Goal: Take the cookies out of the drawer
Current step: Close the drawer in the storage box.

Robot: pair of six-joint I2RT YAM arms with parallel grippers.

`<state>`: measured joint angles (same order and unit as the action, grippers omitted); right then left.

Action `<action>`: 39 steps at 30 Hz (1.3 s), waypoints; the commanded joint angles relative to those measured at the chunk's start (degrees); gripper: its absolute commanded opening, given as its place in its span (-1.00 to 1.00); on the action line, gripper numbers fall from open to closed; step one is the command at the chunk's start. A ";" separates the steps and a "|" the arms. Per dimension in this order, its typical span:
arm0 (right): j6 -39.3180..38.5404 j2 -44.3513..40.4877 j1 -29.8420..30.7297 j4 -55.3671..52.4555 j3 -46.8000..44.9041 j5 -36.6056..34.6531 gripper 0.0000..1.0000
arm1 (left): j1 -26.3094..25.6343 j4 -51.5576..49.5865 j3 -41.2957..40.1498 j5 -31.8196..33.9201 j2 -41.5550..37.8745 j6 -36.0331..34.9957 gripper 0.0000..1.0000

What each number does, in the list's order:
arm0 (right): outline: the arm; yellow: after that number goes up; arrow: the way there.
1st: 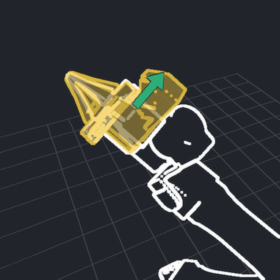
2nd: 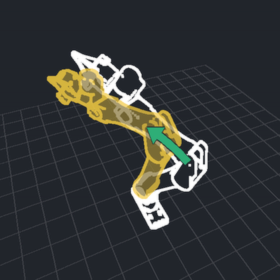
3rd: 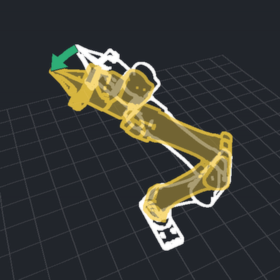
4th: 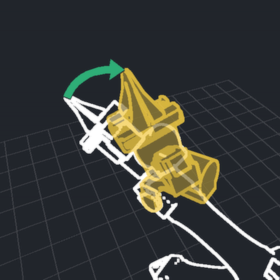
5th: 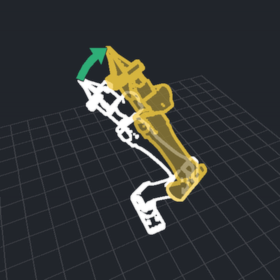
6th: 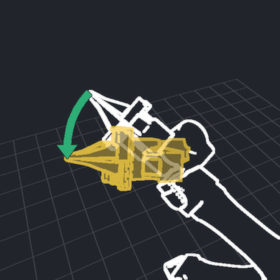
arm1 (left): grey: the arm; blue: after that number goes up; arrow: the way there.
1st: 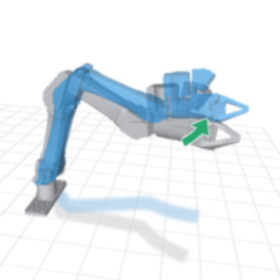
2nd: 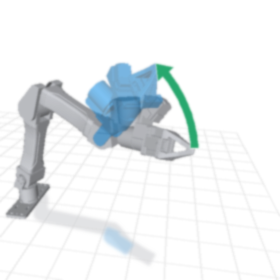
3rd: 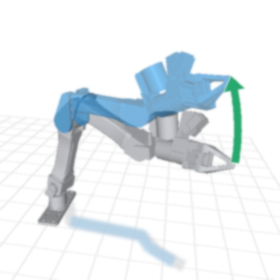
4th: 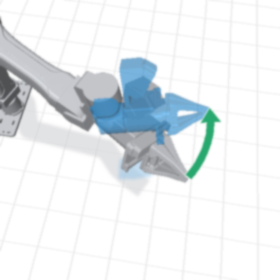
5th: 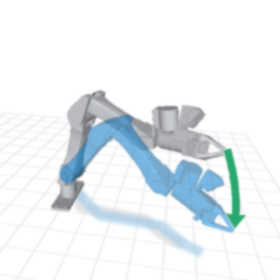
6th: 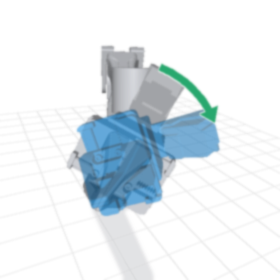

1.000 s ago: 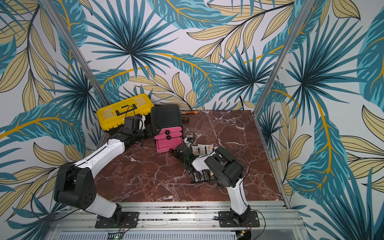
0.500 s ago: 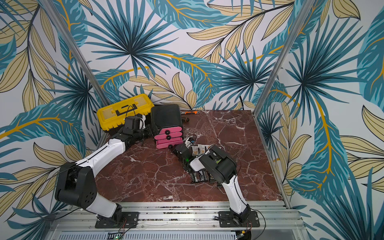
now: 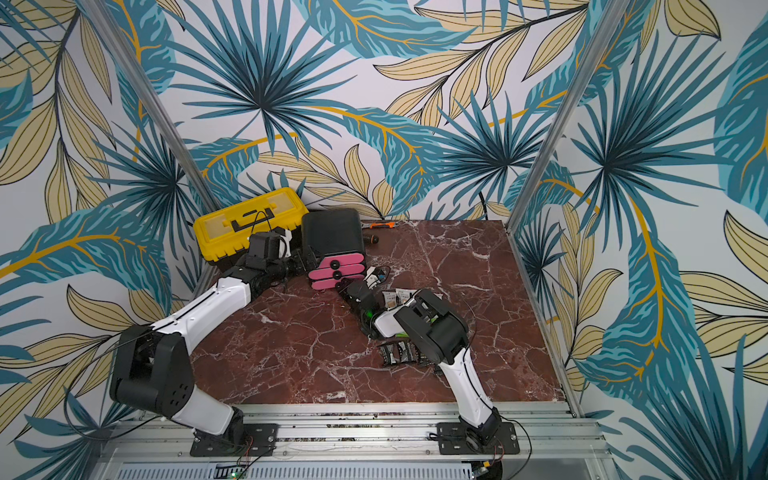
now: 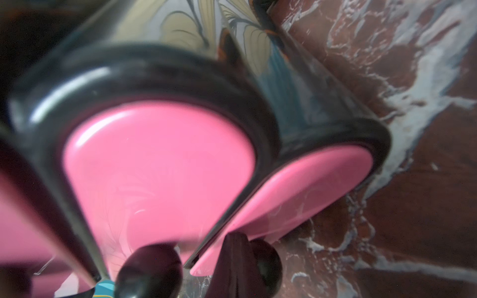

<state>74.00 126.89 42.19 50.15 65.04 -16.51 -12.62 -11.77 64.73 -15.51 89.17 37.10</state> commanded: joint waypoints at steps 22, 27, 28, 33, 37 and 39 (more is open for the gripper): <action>0.09 4.62 0.83 0.70 2.74 -4.66 -1.00 | 0.52 -0.38 -2.40 -2.08 -2.80 -0.75 1.00; 1.10 7.03 0.78 2.07 4.37 -4.26 -1.00 | 0.57 -1.15 -3.28 -1.12 -3.65 -1.77 1.00; 1.30 7.21 0.83 2.43 4.41 -4.20 -1.00 | 0.55 -1.30 -3.29 -1.38 -3.81 -1.85 1.00; -0.65 4.17 1.40 7.37 -0.60 -5.89 -0.87 | 0.49 -2.03 -4.14 -1.35 -6.36 -2.05 1.00; -6.67 -4.02 2.78 7.78 -7.71 -10.50 -0.40 | 0.03 -2.02 -6.61 0.32 -12.24 -2.94 1.00; -10.24 -8.18 3.14 7.56 -10.41 -11.72 -0.16 | -0.64 -2.60 -7.81 2.75 -15.95 -4.37 1.00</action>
<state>70.15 124.99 44.53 55.90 57.10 -24.80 -12.78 -13.76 59.07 -15.44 77.89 35.16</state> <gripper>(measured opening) 0.394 0.999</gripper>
